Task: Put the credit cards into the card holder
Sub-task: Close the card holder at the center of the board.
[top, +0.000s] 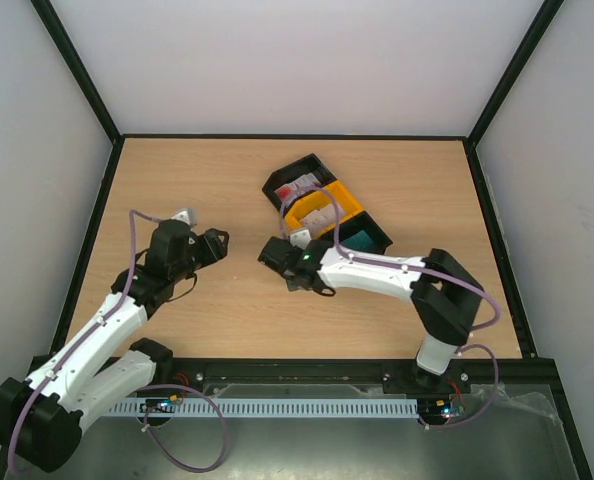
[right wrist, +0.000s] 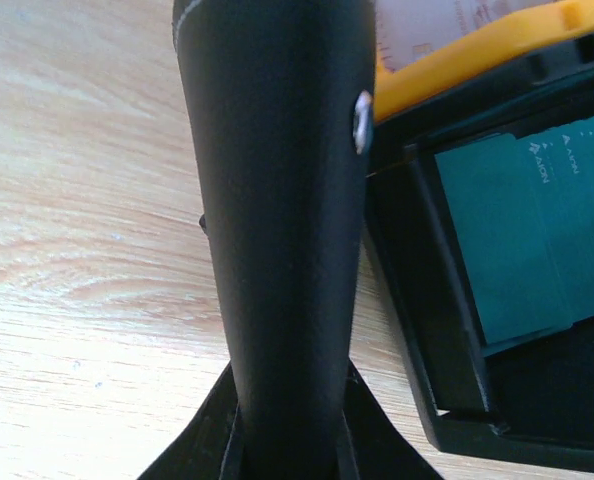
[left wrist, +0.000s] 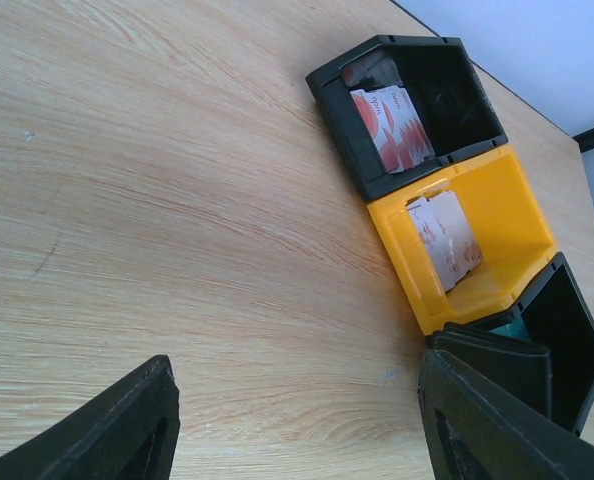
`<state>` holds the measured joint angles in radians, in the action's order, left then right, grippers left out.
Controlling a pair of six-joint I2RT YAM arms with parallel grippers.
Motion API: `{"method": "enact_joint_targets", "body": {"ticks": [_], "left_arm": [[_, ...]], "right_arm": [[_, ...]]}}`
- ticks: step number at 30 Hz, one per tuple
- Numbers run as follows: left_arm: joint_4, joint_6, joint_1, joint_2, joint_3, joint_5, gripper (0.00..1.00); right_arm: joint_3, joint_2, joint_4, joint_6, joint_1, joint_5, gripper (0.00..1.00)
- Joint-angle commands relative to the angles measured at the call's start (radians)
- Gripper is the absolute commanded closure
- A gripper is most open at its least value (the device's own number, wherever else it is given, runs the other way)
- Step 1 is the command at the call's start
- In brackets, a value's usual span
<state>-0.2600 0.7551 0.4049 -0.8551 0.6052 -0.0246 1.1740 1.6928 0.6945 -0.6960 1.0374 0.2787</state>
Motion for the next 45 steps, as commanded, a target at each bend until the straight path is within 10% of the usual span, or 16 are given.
{"method": "enact_joint_targets", "body": {"ticks": [1, 7, 16, 22, 45], "left_arm": [[-0.014, -0.028, -0.005, -0.009, 0.028, 0.012, 0.32], [-0.039, -0.042, -0.009, 0.000, 0.063, 0.036, 0.31], [-0.057, -0.051, -0.014, -0.010, 0.093, 0.028, 0.30], [-0.066, -0.054, -0.019, -0.014, 0.092, 0.004, 0.26], [0.142, 0.048, -0.024, -0.179, -0.193, -0.421, 0.20]], "right_arm": [[0.093, 0.123, 0.172, -0.041, 0.058, 0.166, 0.94], [0.198, 0.271, 0.200, -0.038, 0.130, 0.166, 0.92], [0.167, 0.277, -0.081, 0.030, 0.163, -0.180, 0.54], [0.115, 0.186, -0.210, 0.036, 0.159, -0.276, 0.46], [-0.268, -0.028, -0.534, -0.095, -0.033, -0.397, 0.65]]}}
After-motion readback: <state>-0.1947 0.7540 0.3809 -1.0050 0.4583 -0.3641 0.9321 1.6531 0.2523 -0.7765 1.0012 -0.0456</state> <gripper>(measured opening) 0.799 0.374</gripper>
